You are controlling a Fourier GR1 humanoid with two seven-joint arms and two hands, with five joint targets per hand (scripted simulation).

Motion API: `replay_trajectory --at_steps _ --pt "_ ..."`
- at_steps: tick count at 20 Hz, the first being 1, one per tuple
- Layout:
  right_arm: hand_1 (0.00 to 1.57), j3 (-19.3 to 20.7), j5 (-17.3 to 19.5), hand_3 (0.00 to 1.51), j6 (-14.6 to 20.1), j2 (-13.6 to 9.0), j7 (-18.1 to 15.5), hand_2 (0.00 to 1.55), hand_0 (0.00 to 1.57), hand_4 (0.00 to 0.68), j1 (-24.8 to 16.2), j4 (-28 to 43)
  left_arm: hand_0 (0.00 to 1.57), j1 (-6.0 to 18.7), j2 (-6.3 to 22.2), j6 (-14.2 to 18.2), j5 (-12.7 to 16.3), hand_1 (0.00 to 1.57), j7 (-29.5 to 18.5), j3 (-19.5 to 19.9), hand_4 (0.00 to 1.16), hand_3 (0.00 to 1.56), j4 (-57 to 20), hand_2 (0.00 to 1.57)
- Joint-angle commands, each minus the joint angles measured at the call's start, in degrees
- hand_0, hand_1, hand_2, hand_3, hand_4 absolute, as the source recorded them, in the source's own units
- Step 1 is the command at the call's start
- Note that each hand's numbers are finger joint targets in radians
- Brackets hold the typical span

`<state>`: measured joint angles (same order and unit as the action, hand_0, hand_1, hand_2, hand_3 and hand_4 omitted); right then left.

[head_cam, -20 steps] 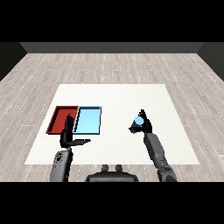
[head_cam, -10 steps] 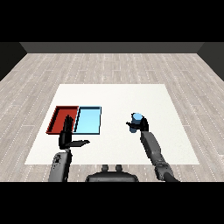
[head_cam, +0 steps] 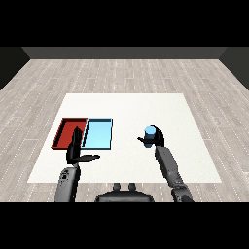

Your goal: Pick the blue can and put it in the blue box

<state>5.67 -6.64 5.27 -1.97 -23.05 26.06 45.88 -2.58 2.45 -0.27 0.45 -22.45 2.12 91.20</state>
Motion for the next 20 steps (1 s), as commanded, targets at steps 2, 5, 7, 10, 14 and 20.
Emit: replay_trajectory --at_steps 2,5,7,10,14,20 --pt "1.45 0.47 1.25 1.34 -0.06 -3.07 -1.5 1.47 1.45 0.486 2.91 0.6 0.0 3.99 0.32 -0.58 -0.14 0.0 -0.42 0.32 0.0 0.0 -4.45 0.0" --pt "1.46 -3.81 3.68 1.37 2.6 -0.12 1.8 1.48 1.46 0.509 0.33 8.71 0.0 -1.29 -1.29 -0.69 -0.69 0.0 -0.03 -2.3 0.0 0.0 -0.4 0.0" --pt "1.45 -3.07 2.65 1.35 0.08 -1.61 1.31 1.48 1.45 0.516 -1.76 10.88 0.0 2.03 -0.77 -0.51 -1.0 0.0 0.51 -1.8 0.0 0.0 -2.4 0.0" --pt "1.46 -3.36 3.01 1.39 2.55 1.1 2.58 1.49 1.46 0.525 4.32 8.64 0.0 -1.41 -1.69 -0.71 -2.43 0.0 1.37 -5.28 0.0 0.0 1.83 0.0" --pt "1.45 -5.91 3.39 1.36 2.18 1.05 5.82 1.47 1.45 0.534 0.56 17.86 0.0 2.53 -2.3 -0.04 -1.5 0.0 1.15 -5.86 0.0 0.0 -3.23 0.0" --pt "1.44 -8.63 4.27 1.34 2.96 1.94 7.36 1.47 1.44 0.556 -3.94 23.63 0.0 5.65 -2.44 3.21 -0.85 0.0 3.72 -9.02 0.0 0.0 -3.09 0.0"
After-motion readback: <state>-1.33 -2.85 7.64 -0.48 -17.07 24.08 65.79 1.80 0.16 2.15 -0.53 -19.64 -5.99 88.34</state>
